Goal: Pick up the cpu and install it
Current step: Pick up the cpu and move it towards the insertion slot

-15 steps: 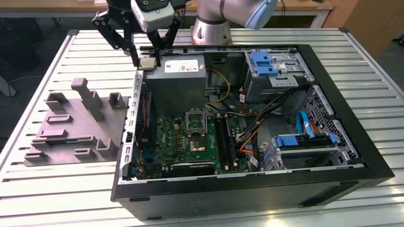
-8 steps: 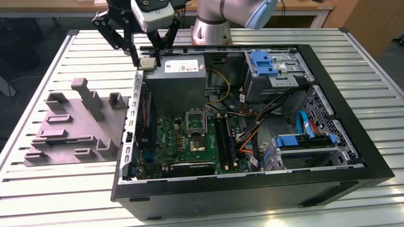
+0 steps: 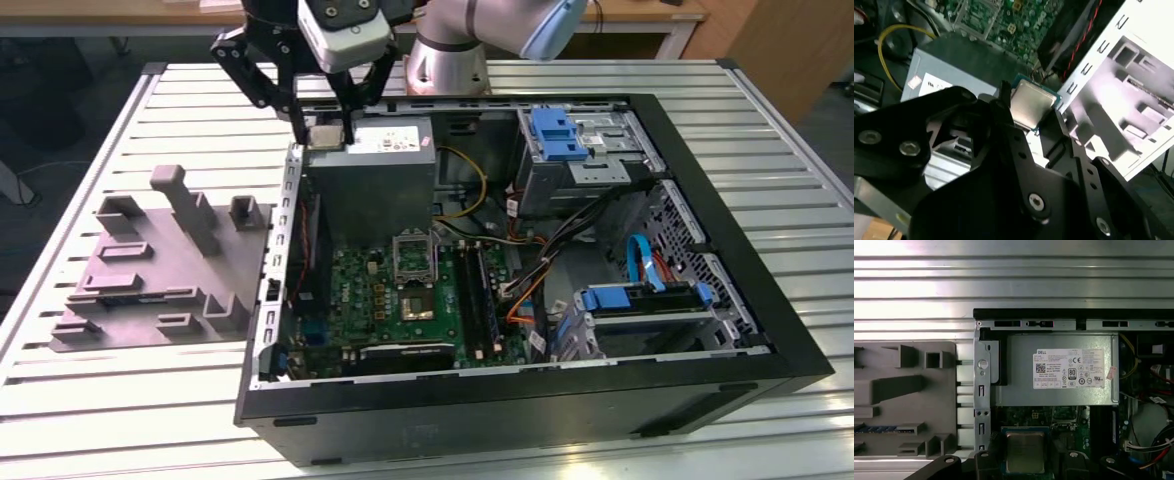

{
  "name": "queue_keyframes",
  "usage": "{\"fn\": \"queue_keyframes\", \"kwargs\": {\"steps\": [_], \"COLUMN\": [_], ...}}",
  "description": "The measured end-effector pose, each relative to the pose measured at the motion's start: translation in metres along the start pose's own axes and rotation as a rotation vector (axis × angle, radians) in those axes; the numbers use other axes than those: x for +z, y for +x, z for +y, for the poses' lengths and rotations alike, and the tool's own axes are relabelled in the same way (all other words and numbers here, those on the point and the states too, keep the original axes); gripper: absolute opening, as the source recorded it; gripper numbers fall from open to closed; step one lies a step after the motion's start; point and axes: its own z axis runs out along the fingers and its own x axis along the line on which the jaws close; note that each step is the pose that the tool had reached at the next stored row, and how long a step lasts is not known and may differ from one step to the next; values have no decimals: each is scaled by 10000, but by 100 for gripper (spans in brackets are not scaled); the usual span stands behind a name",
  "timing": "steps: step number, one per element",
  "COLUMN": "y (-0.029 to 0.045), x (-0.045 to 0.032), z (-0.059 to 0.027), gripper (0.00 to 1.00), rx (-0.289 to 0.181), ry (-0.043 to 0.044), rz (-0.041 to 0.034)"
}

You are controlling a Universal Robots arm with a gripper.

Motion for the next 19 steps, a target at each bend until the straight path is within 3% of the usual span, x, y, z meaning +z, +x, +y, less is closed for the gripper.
{"fn": "queue_keyframes", "kwargs": {"steps": [5, 14, 19], "y": [-41, -329, -421], "x": [8, 32, 43], "z": [-41, -38, -38], "gripper": [47, 47, 47], "rx": [5, 5, 4], "ry": [-1, -1, -1], "rz": [-1, 0, -1]}}
